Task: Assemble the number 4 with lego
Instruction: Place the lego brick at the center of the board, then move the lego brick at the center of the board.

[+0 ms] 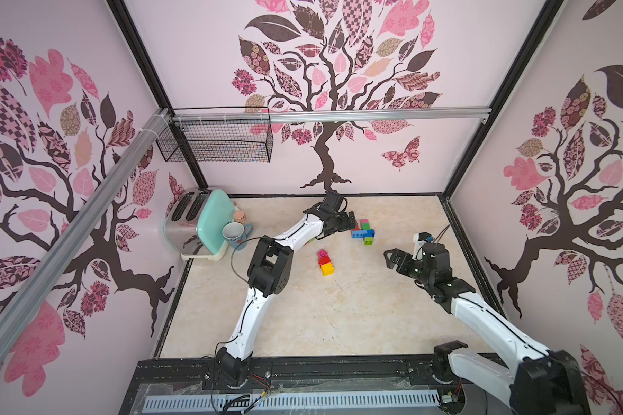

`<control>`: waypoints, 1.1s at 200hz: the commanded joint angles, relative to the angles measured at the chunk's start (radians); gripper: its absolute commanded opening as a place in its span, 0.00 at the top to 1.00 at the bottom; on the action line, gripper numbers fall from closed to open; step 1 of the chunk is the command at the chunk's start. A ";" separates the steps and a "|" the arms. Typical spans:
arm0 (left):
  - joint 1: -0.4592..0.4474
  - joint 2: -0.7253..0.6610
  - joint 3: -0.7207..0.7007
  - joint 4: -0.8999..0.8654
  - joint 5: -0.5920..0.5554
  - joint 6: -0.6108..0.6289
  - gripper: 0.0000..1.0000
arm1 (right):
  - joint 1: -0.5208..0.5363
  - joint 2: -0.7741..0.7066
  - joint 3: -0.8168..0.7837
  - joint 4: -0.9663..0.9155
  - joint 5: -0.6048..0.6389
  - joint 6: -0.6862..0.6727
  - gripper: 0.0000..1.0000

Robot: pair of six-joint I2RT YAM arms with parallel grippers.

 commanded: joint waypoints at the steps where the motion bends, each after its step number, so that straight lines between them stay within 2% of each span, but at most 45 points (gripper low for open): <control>1: -0.052 -0.239 -0.226 0.064 -0.336 0.100 0.02 | 0.024 0.135 0.061 0.135 -0.212 0.066 0.02; 17: -0.049 -0.374 -0.376 0.071 -0.446 0.038 0.02 | 0.065 0.259 0.142 0.143 -0.222 0.051 0.03; 32: -0.036 -0.484 -0.489 0.058 -0.514 0.028 0.02 | 0.110 0.390 0.251 0.119 -0.241 0.022 0.07; 58: -0.027 -0.648 -0.663 0.040 -0.615 0.098 0.02 | 0.197 0.597 0.469 0.069 -0.239 -0.053 0.10; 71: -0.019 -0.736 -0.777 0.087 -0.643 0.115 0.02 | 0.221 0.694 0.577 0.066 -0.254 -0.091 0.12; 87: 0.031 -0.836 -0.907 0.141 -0.600 0.077 0.02 | 0.231 0.818 0.721 0.045 -0.252 -0.112 0.18; 108: 0.166 -0.909 -1.039 0.197 -0.396 0.011 0.02 | 0.230 0.972 0.921 -0.019 -0.243 -0.112 0.31; 122: 0.234 -0.903 -1.066 0.180 -0.327 -0.016 0.02 | 0.232 1.068 1.044 -0.034 -0.275 -0.104 0.37; 140: 0.260 -0.866 -1.055 0.148 -0.316 -0.012 0.02 | 0.231 1.179 1.178 -0.027 -0.312 -0.064 0.45; 182: 0.308 -0.728 -1.019 0.169 -0.292 -0.068 0.02 | 0.235 1.426 1.473 -0.024 -0.326 0.067 0.81; 197: 0.350 -0.676 -1.011 0.212 -0.191 -0.078 0.02 | 0.240 1.509 1.581 -0.065 -0.331 0.078 0.88; 220: 0.392 -0.591 -0.981 0.267 -0.059 -0.068 0.02 | 0.248 1.604 1.712 -0.143 -0.300 0.071 0.92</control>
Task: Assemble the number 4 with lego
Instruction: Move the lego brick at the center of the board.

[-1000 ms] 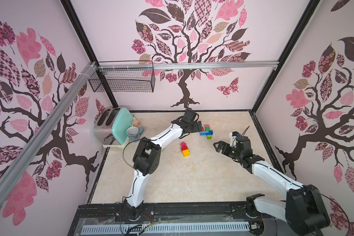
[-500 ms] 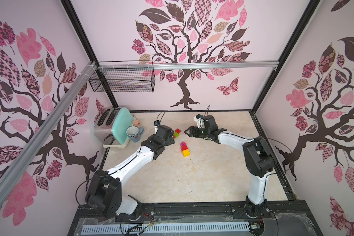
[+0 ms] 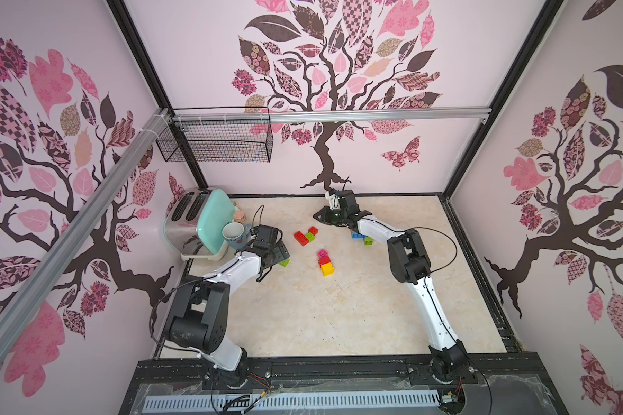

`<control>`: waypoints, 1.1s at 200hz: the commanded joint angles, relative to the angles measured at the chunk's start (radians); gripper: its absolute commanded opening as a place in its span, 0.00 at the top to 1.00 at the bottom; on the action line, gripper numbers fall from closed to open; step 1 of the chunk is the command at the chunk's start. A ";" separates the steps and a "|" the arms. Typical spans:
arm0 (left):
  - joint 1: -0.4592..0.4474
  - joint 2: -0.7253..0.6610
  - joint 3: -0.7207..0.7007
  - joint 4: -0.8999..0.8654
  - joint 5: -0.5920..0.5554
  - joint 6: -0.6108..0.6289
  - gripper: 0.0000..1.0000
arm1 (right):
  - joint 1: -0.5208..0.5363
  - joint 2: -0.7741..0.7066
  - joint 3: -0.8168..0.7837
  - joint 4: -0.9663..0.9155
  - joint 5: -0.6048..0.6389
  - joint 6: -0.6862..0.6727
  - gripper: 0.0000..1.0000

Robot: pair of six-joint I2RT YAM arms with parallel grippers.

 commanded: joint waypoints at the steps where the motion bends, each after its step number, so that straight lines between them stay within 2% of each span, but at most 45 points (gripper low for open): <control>1: 0.039 0.070 0.053 0.074 0.160 -0.015 0.02 | 0.011 0.110 0.127 -0.107 0.008 0.018 0.92; 16: 0.052 0.129 0.089 0.074 0.218 -0.009 0.02 | 0.014 0.173 0.210 -0.168 -0.010 0.011 0.94; 30: 0.052 0.180 0.122 0.074 0.275 0.011 0.02 | 0.017 0.219 0.266 -0.209 -0.079 0.007 0.94; 57: 0.052 0.264 0.169 0.074 0.396 0.034 0.02 | 0.043 0.202 0.194 -0.251 -0.165 -0.073 0.94; 72: 0.048 0.287 0.173 0.087 0.448 0.035 0.02 | 0.061 0.125 0.064 -0.242 -0.167 -0.141 0.94; 85: 0.036 0.290 0.171 0.087 0.466 0.034 0.02 | 0.071 0.018 -0.130 -0.162 -0.181 -0.152 0.93; 114: -0.017 0.275 0.162 0.071 0.471 0.042 0.02 | 0.073 -0.226 -0.610 0.175 -0.230 -0.056 0.93; 135: -0.068 0.263 0.137 0.042 0.454 0.032 0.02 | 0.076 -0.333 -0.835 0.300 -0.247 -0.024 0.92; 160: -0.112 0.228 0.072 0.037 0.464 -0.004 0.02 | 0.076 -0.439 -1.010 0.339 -0.215 -0.038 0.90; 182: -0.131 0.170 0.022 0.016 0.473 -0.016 0.02 | 0.076 -0.525 -1.099 0.337 -0.165 -0.070 0.85; 207: -0.134 0.062 -0.021 -0.016 0.470 -0.021 0.02 | 0.078 -0.621 -1.139 0.302 -0.095 -0.124 0.72; 220: -0.135 0.013 -0.033 -0.048 0.429 -0.019 0.02 | 0.084 -0.664 -1.147 0.276 -0.043 -0.163 0.63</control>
